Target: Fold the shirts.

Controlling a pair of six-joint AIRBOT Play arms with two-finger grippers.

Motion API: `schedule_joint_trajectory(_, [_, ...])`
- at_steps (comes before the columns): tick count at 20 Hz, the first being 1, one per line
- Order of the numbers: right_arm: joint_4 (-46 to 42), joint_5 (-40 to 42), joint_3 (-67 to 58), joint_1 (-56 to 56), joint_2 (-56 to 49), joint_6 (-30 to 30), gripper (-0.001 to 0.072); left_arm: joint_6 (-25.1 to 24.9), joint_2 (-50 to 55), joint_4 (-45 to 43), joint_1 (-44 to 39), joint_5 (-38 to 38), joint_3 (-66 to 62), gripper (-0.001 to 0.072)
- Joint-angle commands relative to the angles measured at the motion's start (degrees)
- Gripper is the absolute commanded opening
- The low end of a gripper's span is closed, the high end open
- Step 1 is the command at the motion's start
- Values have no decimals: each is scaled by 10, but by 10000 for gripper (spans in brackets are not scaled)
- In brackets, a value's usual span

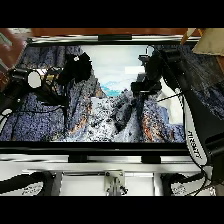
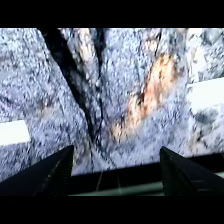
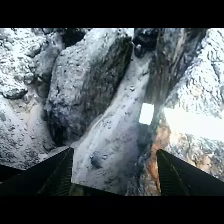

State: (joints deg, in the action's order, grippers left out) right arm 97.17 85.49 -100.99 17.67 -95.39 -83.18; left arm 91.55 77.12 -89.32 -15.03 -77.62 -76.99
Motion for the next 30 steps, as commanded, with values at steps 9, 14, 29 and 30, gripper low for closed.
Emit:
schedule_joint_trajectory(9, [5,-81,0,0,0,-1,628,50,305,23,140,219,-352,666])
schedule_joint_trajectory(14, [6,-82,0,1,-1,-1,628,2,391,19,135,261,-379,666])
schedule_joint_trajectory(29, [50,-84,1,1,-2,-1,627,2,471,75,64,437,-379,662])
schedule_joint_trajectory(30, [50,-84,1,1,-2,-1,627,2,472,75,64,432,-379,661])
